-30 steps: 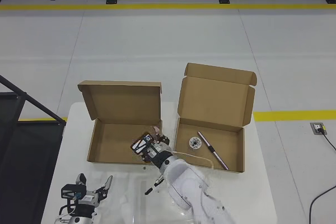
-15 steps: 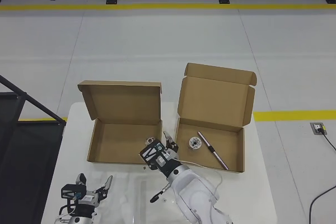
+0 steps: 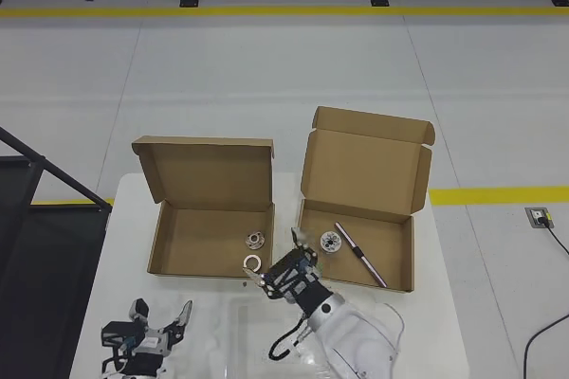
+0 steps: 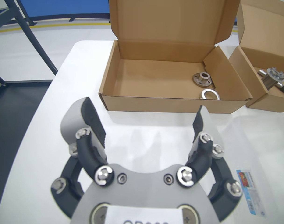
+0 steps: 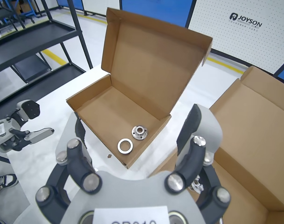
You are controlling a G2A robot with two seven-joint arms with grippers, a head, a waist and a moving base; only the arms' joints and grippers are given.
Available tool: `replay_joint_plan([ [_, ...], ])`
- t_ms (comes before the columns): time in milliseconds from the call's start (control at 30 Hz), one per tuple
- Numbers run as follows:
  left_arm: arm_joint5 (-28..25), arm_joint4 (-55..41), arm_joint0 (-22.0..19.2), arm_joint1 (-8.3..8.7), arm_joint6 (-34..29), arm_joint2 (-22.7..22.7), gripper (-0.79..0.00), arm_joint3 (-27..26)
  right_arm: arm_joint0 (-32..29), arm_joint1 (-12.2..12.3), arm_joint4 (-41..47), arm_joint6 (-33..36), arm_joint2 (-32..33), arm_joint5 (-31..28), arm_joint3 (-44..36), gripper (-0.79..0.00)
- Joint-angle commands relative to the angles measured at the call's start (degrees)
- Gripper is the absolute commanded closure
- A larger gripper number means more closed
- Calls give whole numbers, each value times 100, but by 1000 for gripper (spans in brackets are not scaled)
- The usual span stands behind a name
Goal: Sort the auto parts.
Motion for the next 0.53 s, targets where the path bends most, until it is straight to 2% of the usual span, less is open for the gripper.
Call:
replay_joint_plan([
  [0, 1, -25, 14, -10, 122, 31, -785, 44, -406, 78, 54, -366, 264, -294, -239, -785],
  [267, 53, -46, 25, -40, 355, 99, -785, 140, -1571, 346, 278, -1423, 1246, -1294, -816, -785],
  [500, 31, -84, 30, -49, 437, 111, -785, 159, -2641, 511, 661, -3065, 2204, -1476, -927, -785],
])
